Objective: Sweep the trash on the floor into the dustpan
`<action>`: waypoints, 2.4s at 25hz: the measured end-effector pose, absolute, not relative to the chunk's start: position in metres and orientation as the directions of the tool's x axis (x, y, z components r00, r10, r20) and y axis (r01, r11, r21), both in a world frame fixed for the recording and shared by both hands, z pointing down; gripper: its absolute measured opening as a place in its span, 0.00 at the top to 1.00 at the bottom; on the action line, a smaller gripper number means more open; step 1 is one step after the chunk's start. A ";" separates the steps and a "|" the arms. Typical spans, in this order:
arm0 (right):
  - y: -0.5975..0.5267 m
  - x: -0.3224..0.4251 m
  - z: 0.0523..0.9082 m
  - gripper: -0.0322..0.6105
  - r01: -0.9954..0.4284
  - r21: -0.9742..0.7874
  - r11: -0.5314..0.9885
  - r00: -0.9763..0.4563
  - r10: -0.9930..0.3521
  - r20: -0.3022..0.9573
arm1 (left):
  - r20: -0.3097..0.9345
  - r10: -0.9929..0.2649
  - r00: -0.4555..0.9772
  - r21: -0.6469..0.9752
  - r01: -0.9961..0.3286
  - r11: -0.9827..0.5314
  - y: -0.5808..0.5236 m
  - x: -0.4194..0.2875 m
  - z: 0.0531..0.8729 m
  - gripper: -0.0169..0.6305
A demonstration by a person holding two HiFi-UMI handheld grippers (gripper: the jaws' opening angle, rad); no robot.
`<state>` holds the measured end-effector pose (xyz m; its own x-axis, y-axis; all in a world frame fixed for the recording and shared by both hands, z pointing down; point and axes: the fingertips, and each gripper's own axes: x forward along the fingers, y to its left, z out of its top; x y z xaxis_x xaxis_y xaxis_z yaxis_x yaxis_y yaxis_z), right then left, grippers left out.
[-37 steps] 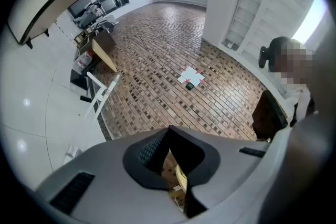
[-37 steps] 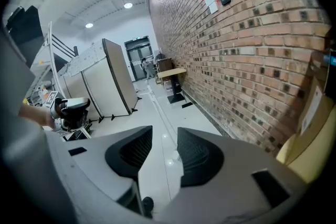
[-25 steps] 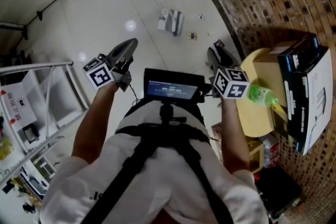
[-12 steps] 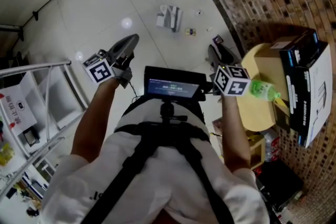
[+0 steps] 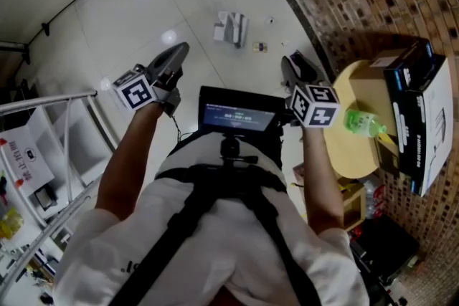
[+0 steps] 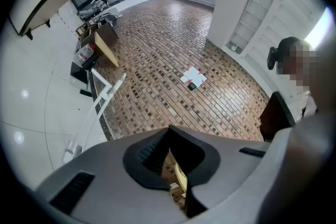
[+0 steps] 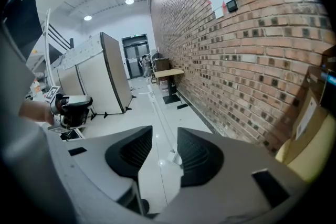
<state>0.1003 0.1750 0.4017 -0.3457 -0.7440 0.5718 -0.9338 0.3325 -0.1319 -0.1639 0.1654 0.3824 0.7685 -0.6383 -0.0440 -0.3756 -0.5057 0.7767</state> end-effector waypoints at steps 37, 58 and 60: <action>-0.186 -0.198 0.442 0.50 -0.730 0.042 0.682 -0.578 -0.650 0.494 | 0.149 -0.838 0.525 0.881 -0.456 -0.129 -0.155 -0.280 0.474 0.56; -0.234 -0.046 0.492 0.93 -0.885 0.137 0.445 -0.257 -0.713 0.652 | 0.055 -0.796 0.603 0.957 -0.259 -0.129 -0.185 -0.229 0.483 0.55; -0.241 -0.028 0.488 0.94 -0.887 0.105 0.450 -0.282 -0.707 0.649 | 0.057 -0.794 0.605 0.958 -0.258 -0.127 -0.183 -0.226 0.484 0.55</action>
